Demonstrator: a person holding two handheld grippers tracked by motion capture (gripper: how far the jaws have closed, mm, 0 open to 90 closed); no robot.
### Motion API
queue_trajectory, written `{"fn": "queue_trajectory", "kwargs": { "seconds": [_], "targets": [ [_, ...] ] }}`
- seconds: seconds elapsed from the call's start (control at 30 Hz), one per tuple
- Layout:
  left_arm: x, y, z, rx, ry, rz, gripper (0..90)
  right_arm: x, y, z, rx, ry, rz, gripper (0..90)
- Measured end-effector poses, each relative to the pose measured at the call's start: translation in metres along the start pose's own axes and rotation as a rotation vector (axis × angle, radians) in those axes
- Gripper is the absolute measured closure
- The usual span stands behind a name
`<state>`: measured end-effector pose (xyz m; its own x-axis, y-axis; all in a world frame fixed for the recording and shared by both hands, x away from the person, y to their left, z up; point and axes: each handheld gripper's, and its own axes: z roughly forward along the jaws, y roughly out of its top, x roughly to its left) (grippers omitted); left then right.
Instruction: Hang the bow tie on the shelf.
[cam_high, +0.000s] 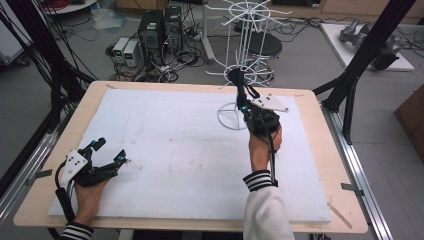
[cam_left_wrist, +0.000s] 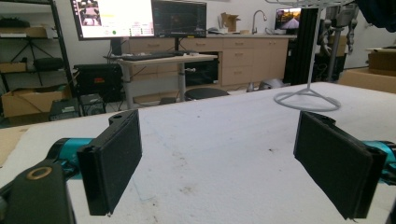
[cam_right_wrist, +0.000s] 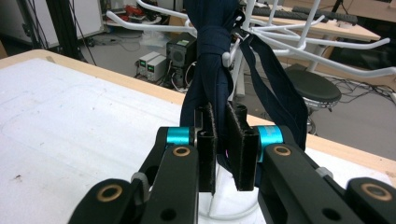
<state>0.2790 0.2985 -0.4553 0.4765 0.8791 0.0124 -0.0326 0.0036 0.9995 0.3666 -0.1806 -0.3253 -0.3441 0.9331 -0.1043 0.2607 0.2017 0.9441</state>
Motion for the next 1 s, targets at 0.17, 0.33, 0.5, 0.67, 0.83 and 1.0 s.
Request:
{"fn": "queue_trajectory", "kwargs": {
  "seconds": [0.17,0.33,0.5,0.67,0.83,1.0],
  "targets": [
    [0.0,0.0,0.0,-0.001,0.001,0.0,15.7,0.0,-0.001,0.002,0.014,0.014,0.002,75.9],
    [0.0,0.0,0.0,-0.001,0.001,0.002,15.6,0.0,-0.005,0.003,0.042,0.018,0.029,40.4],
    [0.0,0.0,0.0,0.002,0.001,0.005,15.6,0.001,-0.009,-0.003,0.042,0.028,0.015,19.4],
    [-0.001,0.0,0.001,0.005,0.004,0.008,15.6,-0.002,-0.018,-0.016,0.016,0.045,0.014,11.7],
    [-0.001,0.0,0.001,0.008,0.005,0.006,15.6,-0.009,-0.029,-0.034,-0.038,0.079,0.029,11.2],
    [-0.001,0.0,0.001,0.013,0.008,0.011,15.6,-0.019,-0.044,-0.059,-0.09,0.13,0.021,10.3]
  ]
}}
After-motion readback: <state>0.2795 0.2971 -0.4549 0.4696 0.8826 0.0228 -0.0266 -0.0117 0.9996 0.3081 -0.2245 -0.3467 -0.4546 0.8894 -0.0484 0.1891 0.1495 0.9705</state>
